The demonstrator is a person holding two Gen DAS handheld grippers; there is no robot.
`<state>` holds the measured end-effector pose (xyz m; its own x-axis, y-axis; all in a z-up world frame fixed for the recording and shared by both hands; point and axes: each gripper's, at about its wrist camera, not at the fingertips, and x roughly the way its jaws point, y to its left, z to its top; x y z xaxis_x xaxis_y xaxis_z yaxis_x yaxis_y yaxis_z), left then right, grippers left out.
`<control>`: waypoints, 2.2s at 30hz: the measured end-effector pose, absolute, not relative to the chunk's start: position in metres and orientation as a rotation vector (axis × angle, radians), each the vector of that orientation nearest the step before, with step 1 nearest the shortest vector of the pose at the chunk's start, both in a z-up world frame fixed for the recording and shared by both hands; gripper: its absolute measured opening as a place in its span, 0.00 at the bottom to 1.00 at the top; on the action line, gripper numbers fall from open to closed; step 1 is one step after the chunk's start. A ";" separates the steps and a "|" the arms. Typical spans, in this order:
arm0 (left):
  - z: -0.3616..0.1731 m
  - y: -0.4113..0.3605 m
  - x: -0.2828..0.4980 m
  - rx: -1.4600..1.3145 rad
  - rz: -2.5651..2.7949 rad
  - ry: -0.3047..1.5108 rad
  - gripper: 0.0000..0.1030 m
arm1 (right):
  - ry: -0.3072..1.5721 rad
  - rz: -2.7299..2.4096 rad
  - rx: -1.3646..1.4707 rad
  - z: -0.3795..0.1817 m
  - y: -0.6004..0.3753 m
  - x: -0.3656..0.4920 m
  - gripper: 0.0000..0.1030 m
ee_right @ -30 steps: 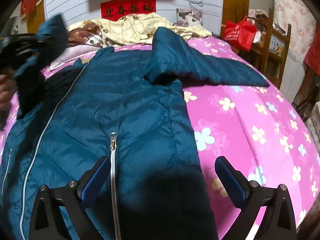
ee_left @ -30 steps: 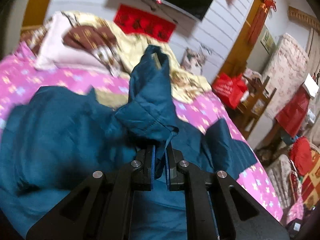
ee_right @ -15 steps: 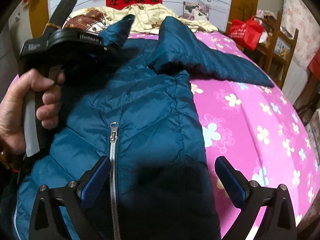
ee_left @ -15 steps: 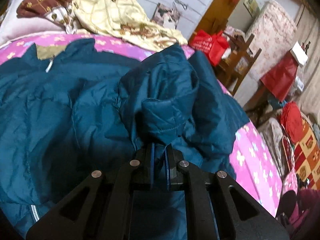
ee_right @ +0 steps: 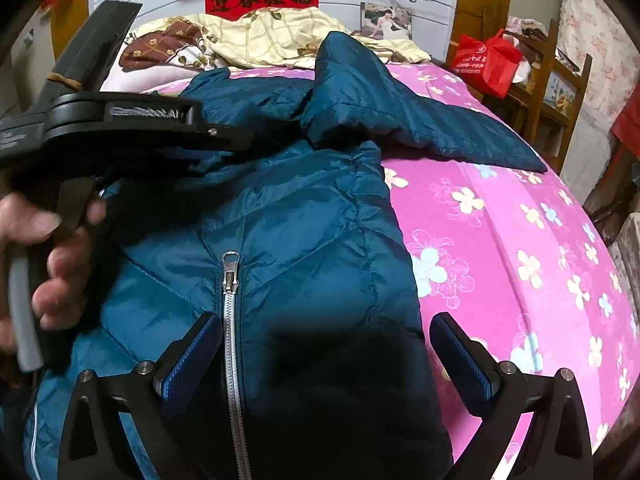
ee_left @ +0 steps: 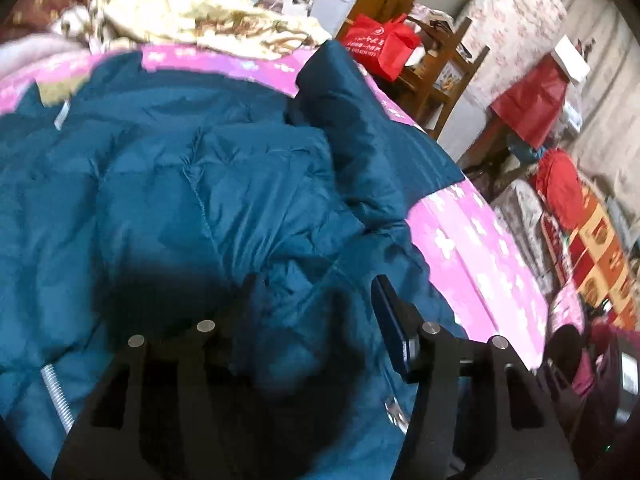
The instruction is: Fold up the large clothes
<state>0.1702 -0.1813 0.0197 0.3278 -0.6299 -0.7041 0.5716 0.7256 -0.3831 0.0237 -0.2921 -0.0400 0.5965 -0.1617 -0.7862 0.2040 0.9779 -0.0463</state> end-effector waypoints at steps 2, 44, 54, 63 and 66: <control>0.033 -0.169 0.162 -0.049 -0.757 0.920 0.54 | 0.892 -0.221 0.064 -0.037 -0.293 0.024 1.00; -0.016 0.130 0.221 -0.313 0.089 0.962 0.76 | 0.956 -0.062 0.148 -0.052 -0.257 0.288 1.00; -0.014 0.128 0.215 -0.315 0.109 0.955 0.77 | 0.836 0.025 0.122 0.013 -0.154 0.294 0.99; -0.007 0.133 0.211 -0.352 0.120 0.940 0.78 | 0.944 0.079 -0.064 -0.053 -0.095 0.300 1.00; 0.012 0.133 0.201 -0.357 0.118 0.862 0.78 | 0.953 0.105 -0.054 -0.034 -0.103 0.295 1.00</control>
